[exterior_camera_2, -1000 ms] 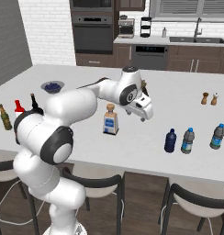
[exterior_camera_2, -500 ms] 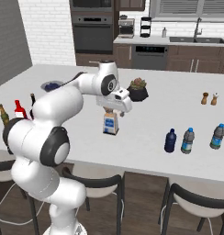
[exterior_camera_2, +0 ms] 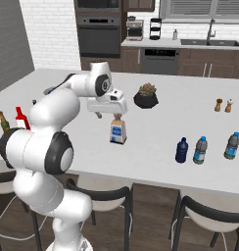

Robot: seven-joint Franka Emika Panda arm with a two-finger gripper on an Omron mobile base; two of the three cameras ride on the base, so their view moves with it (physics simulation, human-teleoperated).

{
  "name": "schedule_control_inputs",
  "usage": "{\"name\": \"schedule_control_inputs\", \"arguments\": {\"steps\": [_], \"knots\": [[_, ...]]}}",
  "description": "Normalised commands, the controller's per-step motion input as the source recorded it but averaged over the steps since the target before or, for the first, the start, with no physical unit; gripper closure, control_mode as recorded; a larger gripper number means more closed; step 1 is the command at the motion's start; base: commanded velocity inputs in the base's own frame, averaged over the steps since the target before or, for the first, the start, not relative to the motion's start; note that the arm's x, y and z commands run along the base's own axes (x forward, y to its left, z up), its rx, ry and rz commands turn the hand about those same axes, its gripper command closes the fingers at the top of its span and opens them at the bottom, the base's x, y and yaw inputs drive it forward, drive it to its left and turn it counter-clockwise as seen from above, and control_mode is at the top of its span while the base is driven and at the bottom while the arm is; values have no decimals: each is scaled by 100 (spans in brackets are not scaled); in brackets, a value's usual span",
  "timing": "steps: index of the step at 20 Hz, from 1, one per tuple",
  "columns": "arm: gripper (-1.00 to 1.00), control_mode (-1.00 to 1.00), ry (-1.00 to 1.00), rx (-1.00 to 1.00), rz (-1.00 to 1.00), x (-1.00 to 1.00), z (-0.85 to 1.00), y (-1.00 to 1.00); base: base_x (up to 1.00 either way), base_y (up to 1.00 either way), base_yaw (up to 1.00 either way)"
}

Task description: Move the plastic bottles in the middle to the plastics group, and the glass bottles in the middle to the glass group.

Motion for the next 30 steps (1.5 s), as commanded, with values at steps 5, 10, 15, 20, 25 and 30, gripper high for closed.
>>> {"name": "schedule_control_inputs", "arguments": {"steps": [5,10,15,20,25,30], "knots": [[-100,-100,8,0,22,51,0,14,0,0,0],[-100,-100,2,7,9,88,0,-12,0,0,0],[-100,-100,0,19,0,75,-7,-20,0,0,0],[-100,-100,3,1,0,57,-25,0,0,0,0],[-100,-100,10,-3,0,57,-23,0,0,0,0],[-100,-100,4,-1,0,22,-6,3,0,0,0]]}}
